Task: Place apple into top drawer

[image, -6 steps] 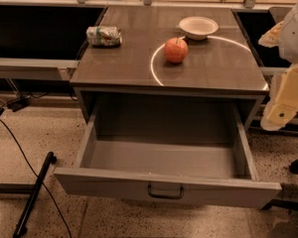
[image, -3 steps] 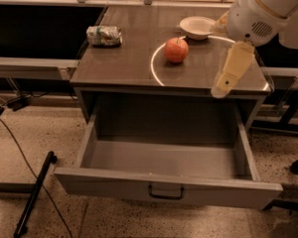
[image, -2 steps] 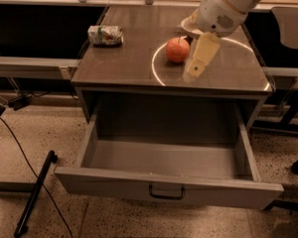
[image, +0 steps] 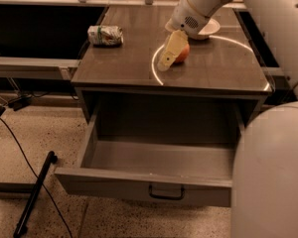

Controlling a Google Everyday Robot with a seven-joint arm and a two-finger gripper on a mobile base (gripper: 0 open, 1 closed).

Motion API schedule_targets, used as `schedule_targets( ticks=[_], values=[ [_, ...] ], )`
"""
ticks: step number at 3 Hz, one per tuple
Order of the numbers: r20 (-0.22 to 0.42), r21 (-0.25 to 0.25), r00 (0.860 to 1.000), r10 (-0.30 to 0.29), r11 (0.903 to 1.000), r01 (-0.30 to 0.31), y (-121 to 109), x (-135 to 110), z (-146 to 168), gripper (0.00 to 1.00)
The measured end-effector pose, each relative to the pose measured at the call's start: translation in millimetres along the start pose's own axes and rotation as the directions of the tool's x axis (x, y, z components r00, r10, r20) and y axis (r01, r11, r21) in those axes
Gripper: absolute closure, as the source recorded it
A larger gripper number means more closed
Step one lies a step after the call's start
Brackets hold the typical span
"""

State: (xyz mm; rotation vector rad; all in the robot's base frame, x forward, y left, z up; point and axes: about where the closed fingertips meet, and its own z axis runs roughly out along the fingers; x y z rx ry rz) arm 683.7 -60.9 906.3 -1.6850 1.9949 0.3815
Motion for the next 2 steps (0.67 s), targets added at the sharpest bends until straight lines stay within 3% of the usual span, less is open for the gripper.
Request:
schedule_targets(
  ticks=[1,2],
  values=[
    [0.067,0.032,0.997,0.037,0.9987,-0.039,-27,7,-1,0.0],
    [0.118,0.075,0.993,0.029,0.9964,-0.038,-42,11,-18,0.0]
  ],
)
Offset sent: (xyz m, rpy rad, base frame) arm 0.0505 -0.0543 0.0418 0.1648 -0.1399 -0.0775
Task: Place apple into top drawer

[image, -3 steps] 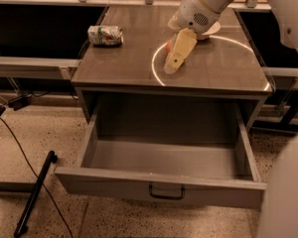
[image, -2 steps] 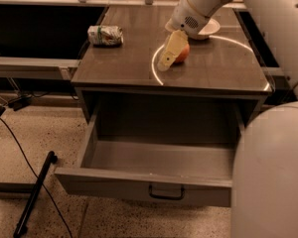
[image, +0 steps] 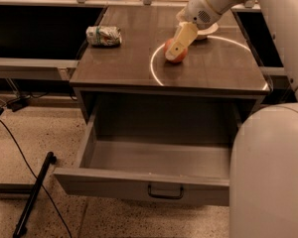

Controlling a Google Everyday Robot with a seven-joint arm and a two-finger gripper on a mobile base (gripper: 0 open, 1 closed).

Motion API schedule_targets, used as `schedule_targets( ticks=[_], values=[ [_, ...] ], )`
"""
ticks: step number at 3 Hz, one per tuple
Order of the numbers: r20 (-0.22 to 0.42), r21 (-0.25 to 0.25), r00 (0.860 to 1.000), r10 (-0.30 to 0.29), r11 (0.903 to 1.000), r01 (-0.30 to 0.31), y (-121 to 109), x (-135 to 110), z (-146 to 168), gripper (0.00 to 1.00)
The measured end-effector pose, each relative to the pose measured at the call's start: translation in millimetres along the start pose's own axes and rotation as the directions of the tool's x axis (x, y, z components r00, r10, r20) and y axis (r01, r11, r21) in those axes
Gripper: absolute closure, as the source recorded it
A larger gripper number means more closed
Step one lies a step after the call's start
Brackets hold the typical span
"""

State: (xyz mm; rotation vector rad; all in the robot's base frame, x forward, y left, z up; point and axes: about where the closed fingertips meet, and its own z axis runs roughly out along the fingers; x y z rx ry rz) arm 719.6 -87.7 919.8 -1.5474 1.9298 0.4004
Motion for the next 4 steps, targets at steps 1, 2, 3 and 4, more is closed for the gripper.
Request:
schedule_targets(
  ticks=[1,2,3,4],
  values=[
    [-0.021,0.017,0.999,0.027,0.9995,-0.027,-10,10,5,0.0],
    [-0.051,0.006,0.996,0.069,0.9976,-0.069,-15,25,23,0.0],
    [-0.061,-0.014,0.991,0.115,0.9931,-0.116,-16,39,38,0.17],
    [-0.028,-0.055,0.988,0.15,0.9869,-0.152,-12,43,48,0.4]
  ],
)
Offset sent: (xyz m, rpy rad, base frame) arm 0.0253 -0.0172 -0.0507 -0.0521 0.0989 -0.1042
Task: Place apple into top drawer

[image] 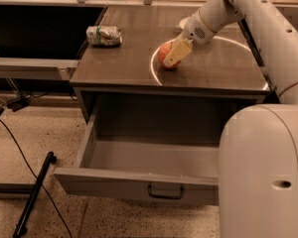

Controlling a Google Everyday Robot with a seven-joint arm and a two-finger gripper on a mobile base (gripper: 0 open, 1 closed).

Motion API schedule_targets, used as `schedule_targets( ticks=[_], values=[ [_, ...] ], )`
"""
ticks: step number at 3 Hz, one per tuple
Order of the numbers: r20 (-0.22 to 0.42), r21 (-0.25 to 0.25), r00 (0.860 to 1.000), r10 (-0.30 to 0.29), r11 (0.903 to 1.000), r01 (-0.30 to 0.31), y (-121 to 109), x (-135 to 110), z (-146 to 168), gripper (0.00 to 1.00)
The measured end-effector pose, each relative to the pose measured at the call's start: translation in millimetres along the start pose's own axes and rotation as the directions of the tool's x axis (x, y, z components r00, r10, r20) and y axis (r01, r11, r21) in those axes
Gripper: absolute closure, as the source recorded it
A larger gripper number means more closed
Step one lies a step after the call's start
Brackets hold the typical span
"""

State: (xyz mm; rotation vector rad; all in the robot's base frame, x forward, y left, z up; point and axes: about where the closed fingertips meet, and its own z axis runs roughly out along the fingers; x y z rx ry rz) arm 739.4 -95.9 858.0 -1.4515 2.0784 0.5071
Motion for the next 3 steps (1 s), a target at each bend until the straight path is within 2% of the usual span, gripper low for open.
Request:
schedule_targets(
  ticks=[1,2,3],
  values=[
    [0.068,-0.068,0.997,0.038,0.9971,-0.034,9,0,7,0.64],
    [0.148,-0.145,0.989,0.008,0.9894,0.014,36,-6,-10,0.87],
    [0.199,-0.112,0.969,-0.146,0.979,0.171,77,-5,-60,1.0]
  ],
)
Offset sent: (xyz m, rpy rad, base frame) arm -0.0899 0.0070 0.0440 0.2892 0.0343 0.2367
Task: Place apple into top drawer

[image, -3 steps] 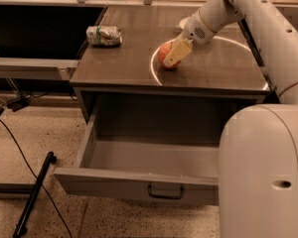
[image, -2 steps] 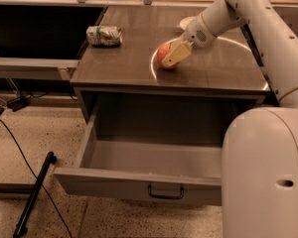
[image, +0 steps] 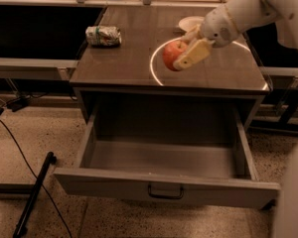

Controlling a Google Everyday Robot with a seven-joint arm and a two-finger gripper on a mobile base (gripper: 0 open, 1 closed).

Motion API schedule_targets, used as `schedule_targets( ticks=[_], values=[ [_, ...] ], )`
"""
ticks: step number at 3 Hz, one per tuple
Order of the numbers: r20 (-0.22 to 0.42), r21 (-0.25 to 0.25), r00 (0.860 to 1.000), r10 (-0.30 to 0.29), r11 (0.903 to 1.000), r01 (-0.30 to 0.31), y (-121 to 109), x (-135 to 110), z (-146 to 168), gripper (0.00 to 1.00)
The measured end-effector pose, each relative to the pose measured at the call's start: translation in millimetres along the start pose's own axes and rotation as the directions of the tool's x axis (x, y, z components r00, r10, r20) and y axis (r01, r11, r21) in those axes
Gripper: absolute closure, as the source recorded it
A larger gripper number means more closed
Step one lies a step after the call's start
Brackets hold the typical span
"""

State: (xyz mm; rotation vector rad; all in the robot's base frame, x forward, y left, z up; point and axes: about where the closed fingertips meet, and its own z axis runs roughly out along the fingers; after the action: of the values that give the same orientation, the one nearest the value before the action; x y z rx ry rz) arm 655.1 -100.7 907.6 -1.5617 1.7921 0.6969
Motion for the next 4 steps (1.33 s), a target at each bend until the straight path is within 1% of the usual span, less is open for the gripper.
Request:
schedule_targets(
  ticks=[1,2,3,4],
  values=[
    [-0.046,0.063,0.973,-0.226,0.9714,0.229,64,-23,-47,1.0],
    [-0.06,0.024,0.957,-0.284,0.958,0.286,89,-17,-37,1.0],
    [-0.042,0.053,0.99,-0.133,0.9894,0.136,81,34,3,1.0],
    [-0.009,0.077,1.0,-0.007,0.997,0.008,87,110,56,1.0]
  ],
)
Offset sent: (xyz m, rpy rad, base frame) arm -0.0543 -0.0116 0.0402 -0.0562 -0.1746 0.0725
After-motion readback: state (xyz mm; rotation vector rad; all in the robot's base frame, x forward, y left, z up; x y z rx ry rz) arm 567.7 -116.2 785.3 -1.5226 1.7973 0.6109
